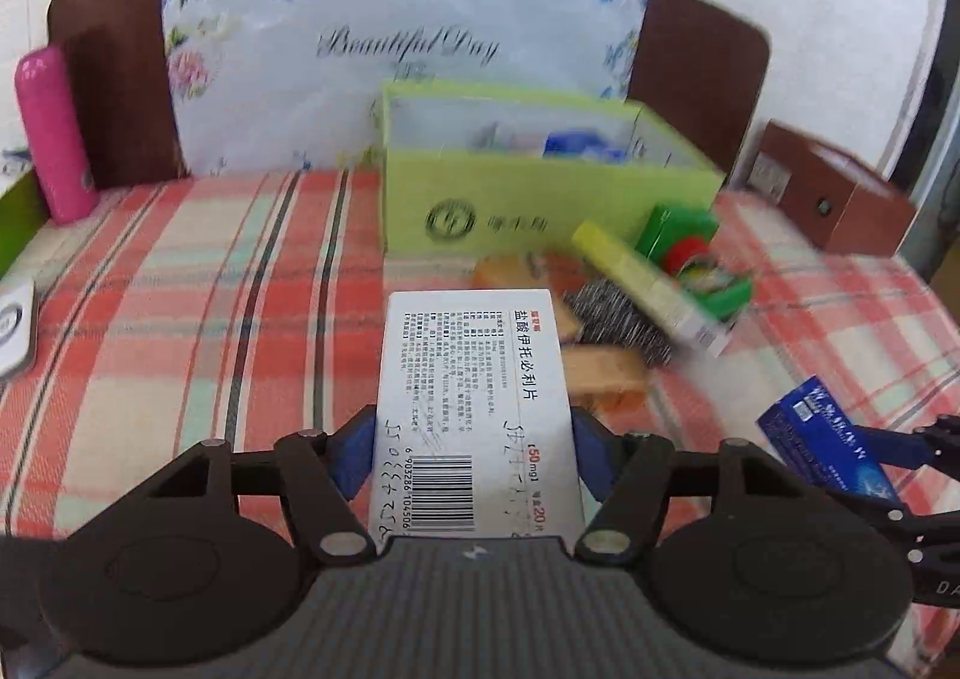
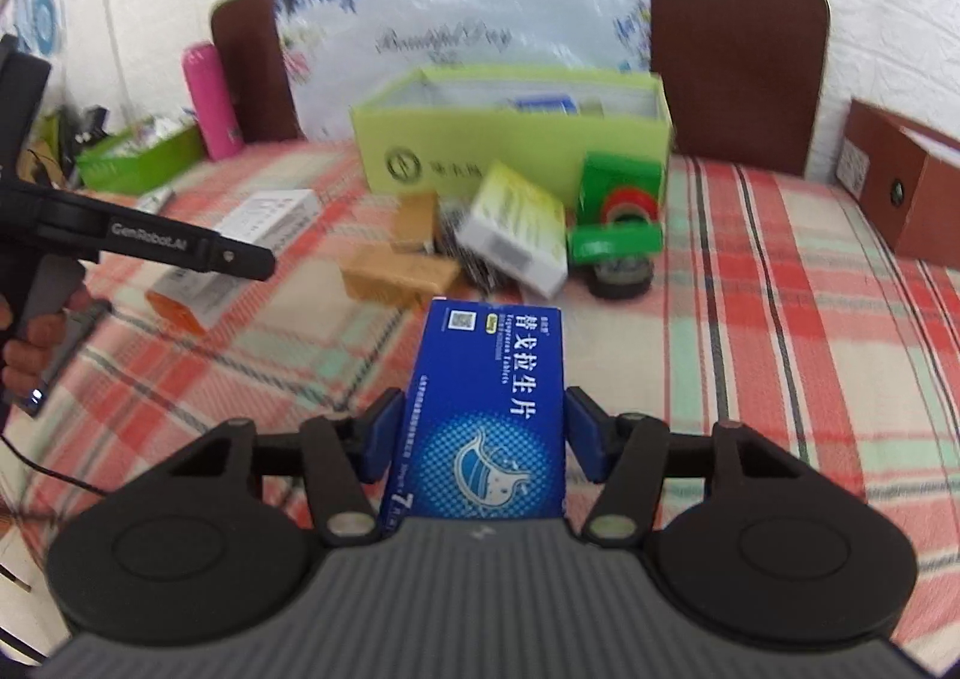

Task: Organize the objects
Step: 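Grasp the blue medicine box with the right tool while the left tool grasps the white medicine box, then lift both medicine boxes into the green box and open both tools, then move both tools back toward the remaining items on the table, then grasp the yellow medicine box with the right tool while the left tool grasps a gold box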

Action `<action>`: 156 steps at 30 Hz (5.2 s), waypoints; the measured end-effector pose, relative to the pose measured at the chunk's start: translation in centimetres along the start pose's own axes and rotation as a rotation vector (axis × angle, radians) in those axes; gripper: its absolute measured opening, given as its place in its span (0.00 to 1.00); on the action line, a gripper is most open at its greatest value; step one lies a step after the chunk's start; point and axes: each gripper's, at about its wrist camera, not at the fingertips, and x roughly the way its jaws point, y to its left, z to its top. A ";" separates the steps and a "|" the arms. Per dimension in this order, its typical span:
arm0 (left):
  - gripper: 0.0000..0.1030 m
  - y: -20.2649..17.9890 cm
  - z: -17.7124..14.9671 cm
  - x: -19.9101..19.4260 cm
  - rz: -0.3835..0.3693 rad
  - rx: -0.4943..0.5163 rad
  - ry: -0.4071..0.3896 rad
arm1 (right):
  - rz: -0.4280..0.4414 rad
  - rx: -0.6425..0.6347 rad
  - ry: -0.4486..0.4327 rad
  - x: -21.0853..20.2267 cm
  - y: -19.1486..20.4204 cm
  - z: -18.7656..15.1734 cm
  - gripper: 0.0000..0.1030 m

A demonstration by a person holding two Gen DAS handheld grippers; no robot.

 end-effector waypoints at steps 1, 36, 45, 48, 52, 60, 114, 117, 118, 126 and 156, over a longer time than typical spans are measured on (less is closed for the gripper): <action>0.67 -0.1 0.9 -0.4 -0.016 -0.003 -0.022 | 0.005 -0.011 -0.023 -0.4 0.0 0.8 0.55; 0.82 -0.7 17.8 19.3 -0.022 -0.045 -0.012 | -0.235 -0.140 -0.121 20.6 -8.2 19.0 0.88; 0.82 0.4 17.4 16.9 -0.003 -0.089 -0.045 | -0.269 -0.165 -0.150 18.6 -7.4 18.1 1.00; 0.82 0.0 17.2 13.9 0.001 -0.096 -0.083 | -0.248 -0.127 -0.195 15.7 -7.3 18.1 1.00; 0.82 -1.2 16.0 9.9 0.015 -0.118 -0.077 | -0.207 -0.077 -0.236 11.4 -6.9 17.2 1.00; 0.83 -4.2 10.3 4.1 0.131 -0.018 -0.100 | -0.165 -0.018 -0.254 4.9 -5.4 13.3 1.00; 0.83 -2.4 -2.9 5.5 -0.053 -0.333 0.193 | 0.041 0.165 -0.068 8.8 -3.8 5.4 0.67; 0.82 -3.2 -2.5 6.7 -0.031 -0.384 0.175 | -0.014 0.078 -0.092 6.4 -3.5 3.4 0.66; 0.82 -3.4 -2.2 7.1 -0.014 -0.396 0.170 | -0.033 0.063 -0.098 5.7 -3.6 2.8 0.65; 0.84 -4.2 0.6 10.5 0.115 -0.422 0.133 | -0.074 0.056 -0.080 2.0 -4.6 -1.4 0.65; 0.75 -3.8 0.6 8.8 -0.276 0.074 0.065 | -0.048 -0.002 -0.015 -1.0 -3.4 -3.6 0.79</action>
